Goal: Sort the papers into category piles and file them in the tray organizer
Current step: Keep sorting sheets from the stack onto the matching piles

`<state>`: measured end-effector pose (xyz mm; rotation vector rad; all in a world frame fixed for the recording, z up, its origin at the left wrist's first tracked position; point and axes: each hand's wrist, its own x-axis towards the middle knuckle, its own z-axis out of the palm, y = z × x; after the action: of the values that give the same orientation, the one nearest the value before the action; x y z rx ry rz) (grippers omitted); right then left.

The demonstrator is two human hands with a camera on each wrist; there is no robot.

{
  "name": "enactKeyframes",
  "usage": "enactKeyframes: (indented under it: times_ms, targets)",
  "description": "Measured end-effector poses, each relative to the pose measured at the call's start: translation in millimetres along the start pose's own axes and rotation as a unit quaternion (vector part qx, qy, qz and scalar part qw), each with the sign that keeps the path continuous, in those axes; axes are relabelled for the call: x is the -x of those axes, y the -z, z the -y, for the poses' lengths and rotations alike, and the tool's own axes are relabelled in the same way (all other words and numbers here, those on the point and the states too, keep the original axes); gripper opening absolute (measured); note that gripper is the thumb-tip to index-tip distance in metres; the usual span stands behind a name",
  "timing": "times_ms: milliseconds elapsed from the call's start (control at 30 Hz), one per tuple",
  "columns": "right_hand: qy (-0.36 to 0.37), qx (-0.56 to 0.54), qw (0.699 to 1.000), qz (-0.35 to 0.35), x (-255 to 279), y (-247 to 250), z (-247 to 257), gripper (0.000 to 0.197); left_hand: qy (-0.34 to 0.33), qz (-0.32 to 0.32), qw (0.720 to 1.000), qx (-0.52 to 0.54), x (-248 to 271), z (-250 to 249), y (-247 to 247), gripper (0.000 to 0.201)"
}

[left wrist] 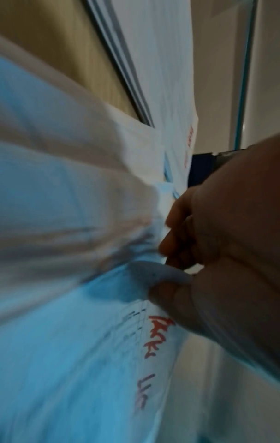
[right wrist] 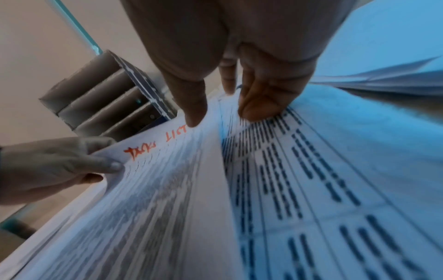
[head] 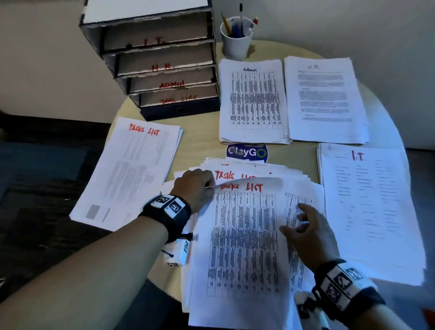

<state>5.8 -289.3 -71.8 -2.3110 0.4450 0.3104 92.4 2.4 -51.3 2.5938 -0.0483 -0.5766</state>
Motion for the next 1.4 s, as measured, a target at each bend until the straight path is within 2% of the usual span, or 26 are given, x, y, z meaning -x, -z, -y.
enactKeyframes:
  times_ms: [67,133,200,267,300,367,433,500,567,600,633,700,733,767,800,833,867,900,933,967,1033,1100,1200,1267,1367,1400]
  targets:
    - [0.028,-0.025,0.998,-0.042,0.0,4.0,-3.9,0.083,-0.050,0.000,0.989,0.138,20.6,-3.2,-1.1,0.014]
    - [0.041,-0.102,0.994,-0.024,0.6,8.2,-4.8,0.082,-0.082,0.030,0.975,0.207,39.5,-8.0,0.0,0.017]
    - [0.037,-0.178,0.983,0.022,0.6,10.5,-6.1,0.057,-0.092,0.076,0.964,0.238,48.1,-9.8,0.2,0.017]
    - [0.042,-0.182,0.982,0.035,0.3,12.8,-6.6,0.035,-0.061,0.116,0.951,0.281,43.8,-11.9,9.3,0.015]
    - [0.035,-0.190,0.981,0.032,0.5,13.8,-7.5,0.025,-0.041,0.115,0.947,0.296,35.8,-10.7,15.2,0.016]
    - [0.025,-0.210,0.977,0.023,3.0,16.5,-9.4,0.014,-0.006,0.068,0.948,0.309,14.6,-8.4,25.9,0.021]
    - [0.017,-0.215,0.976,0.019,4.2,18.6,-14.5,0.009,-0.003,0.011,0.973,0.231,-11.0,-7.0,31.2,0.020]
    - [0.003,-0.216,0.976,0.026,3.6,19.3,-19.8,0.005,-0.037,0.027,0.999,0.027,-31.2,-9.1,29.9,0.029]
    - [-0.004,-0.227,0.973,0.028,2.8,19.2,-22.8,0.002,-0.046,0.095,0.984,-0.147,-42.2,-13.1,22.9,0.044]
    - [-0.007,-0.239,0.971,0.024,2.0,19.3,-22.9,0.002,-0.037,0.103,0.976,-0.188,-42.8,-16.9,21.9,0.046]
    - [-0.010,-0.252,0.968,0.017,0.8,19.8,-22.3,0.004,-0.035,0.086,0.976,-0.198,-43.6,-17.4,19.4,0.045]
    - [-0.017,-0.271,0.962,0.008,-0.1,23.6,-15.0,0.007,-0.059,-0.008,0.987,-0.148,-37.4,-18.8,18.1,0.041]
    - [-0.022,-0.284,0.958,0.010,-0.1,24.9,-10.9,0.008,-0.072,-0.047,0.993,-0.083,-30.7,-21.3,18.2,0.040]
    - [-0.026,-0.296,0.955,0.012,-1.2,25.9,-8.8,0.010,-0.075,-0.060,0.995,0.032,-22.0,-23.4,18.4,0.038]
    - [-0.028,-0.304,0.952,0.013,-2.9,26.8,-8.1,0.011,-0.054,-0.032,0.983,0.175,-12.0,-27.5,17.7,0.038]
    - [-0.027,-0.310,0.950,0.013,-4.2,27.2,-7.3,0.012,-0.027,0.021,0.947,0.318,0.4,-31.5,15.6,0.040]
    - [-0.026,-0.316,0.948,0.016,-5.1,28.3,-5.7,0.012,-0.005,0.063,0.905,0.421,12.3,-34.7,12.6,0.042]
    - [-0.023,-0.316,0.948,0.020,-6.1,28.7,-3.4,0.012,0.007,0.088,0.878,0.471,20.6,-34.7,8.3,0.042]
    - [-0.017,-0.311,0.950,0.022,-6.9,29.4,-0.3,0.012,0.008,0.097,0.870,0.484,26.9,-34.6,3.7,0.041]
    - [-0.007,-0.297,0.955,0.021,-7.7,29.7,1.7,0.012,0.014,0.089,0.875,0.475,29.8,-31.2,-2.5,0.038]
    - [0.006,-0.282,0.959,0.021,-8.0,29.0,5.9,0.011,0.044,0.050,0.880,0.471,31.3,-28.5,-10.1,0.030]
    - [-0.009,-0.312,0.950,0.025,-8.6,25.8,6.9,0.016,0.078,0.009,0.883,0.463,32.4,-22.9,-16.8,0.024]
    - [-0.046,-0.343,0.938,0.002,-8.8,19.3,7.4,0.027,0.094,-0.023,0.896,0.434,34.3,-13.2,-24.3,0.033]
    - [-0.052,-0.310,0.949,-0.027,-7.5,15.0,6.6,0.026,0.105,-0.046,0.897,0.427,36.3,-10.5,-25.7,0.033]
    - [-0.043,-0.201,0.977,-0.056,-6.7,12.9,5.2,0.009,0.120,-0.042,0.887,0.445,39.3,-7.5,-25.5,0.037]
    - [-0.039,-0.167,0.983,-0.065,-6.6,12.9,3.7,0.011,0.117,-0.037,0.883,0.453,41.3,-8.7,-24.7,0.035]
